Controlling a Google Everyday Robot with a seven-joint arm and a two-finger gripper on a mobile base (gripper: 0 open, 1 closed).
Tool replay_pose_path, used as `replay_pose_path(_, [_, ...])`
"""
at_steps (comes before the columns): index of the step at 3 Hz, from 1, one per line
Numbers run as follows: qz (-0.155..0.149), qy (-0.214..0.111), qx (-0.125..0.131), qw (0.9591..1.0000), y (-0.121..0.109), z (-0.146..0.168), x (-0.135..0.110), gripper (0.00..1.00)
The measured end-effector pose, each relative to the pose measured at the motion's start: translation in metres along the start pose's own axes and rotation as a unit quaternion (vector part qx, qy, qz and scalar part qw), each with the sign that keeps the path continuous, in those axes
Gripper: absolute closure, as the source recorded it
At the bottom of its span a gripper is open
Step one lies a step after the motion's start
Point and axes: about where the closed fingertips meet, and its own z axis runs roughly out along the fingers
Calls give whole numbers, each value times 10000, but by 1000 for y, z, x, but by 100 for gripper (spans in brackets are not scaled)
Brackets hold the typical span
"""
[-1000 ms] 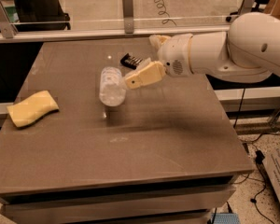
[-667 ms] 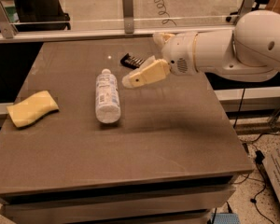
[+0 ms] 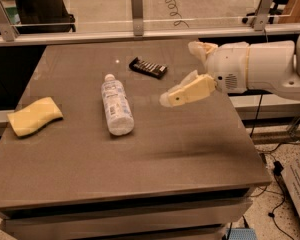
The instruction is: Knock blue plastic bottle over
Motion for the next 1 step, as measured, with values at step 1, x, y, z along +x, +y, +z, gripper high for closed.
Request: replay_pose_path(1, [229, 156, 316, 9991, 3, -43, 20, 0])
